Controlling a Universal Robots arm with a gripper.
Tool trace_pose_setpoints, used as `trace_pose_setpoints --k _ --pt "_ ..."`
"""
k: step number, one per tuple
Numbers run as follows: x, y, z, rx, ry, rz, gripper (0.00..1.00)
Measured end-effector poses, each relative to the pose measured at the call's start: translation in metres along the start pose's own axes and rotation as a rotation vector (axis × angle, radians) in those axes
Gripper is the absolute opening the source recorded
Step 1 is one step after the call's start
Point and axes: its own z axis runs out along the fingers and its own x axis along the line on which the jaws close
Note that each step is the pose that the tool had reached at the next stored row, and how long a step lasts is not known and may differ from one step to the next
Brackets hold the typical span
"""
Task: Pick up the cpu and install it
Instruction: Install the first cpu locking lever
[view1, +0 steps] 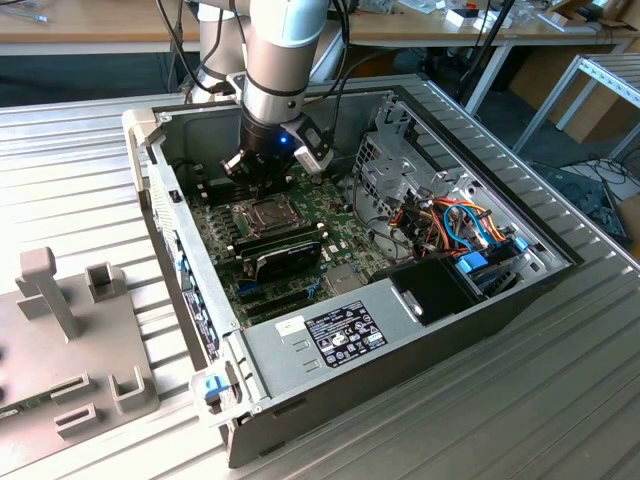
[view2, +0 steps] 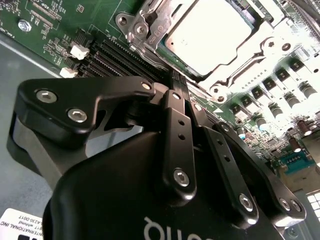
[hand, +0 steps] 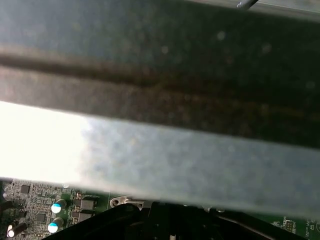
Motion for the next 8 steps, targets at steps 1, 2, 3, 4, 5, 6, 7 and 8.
trace_pose_setpoints --k 1,2,3,4,5,6,7,8 --pt "0.0 0.0 0.0001 -0.0009 -0.0001 0.0 0.11" --pt "0.0 0.0 0.0001 -0.0013 -0.0002 0.0 0.11" --pt "-0.0001 0.0 0.0001 -0.0015 -0.0003 0.0 0.11" --pt "-0.0001 0.0 0.0001 -0.0016 -0.0004 0.0 0.11" --pt "0.0 0.0 0.0 -0.0017 -0.0004 0.0 0.11" --pt "0.0 0.0 -0.0006 -0.0018 -0.0004 0.0 0.11" --pt "-0.0001 0.0002 -0.0011 -0.002 -0.0006 0.0 0.11" --pt "-0.0002 0.0003 -0.0019 -0.0022 -0.0008 0.0 0.11"
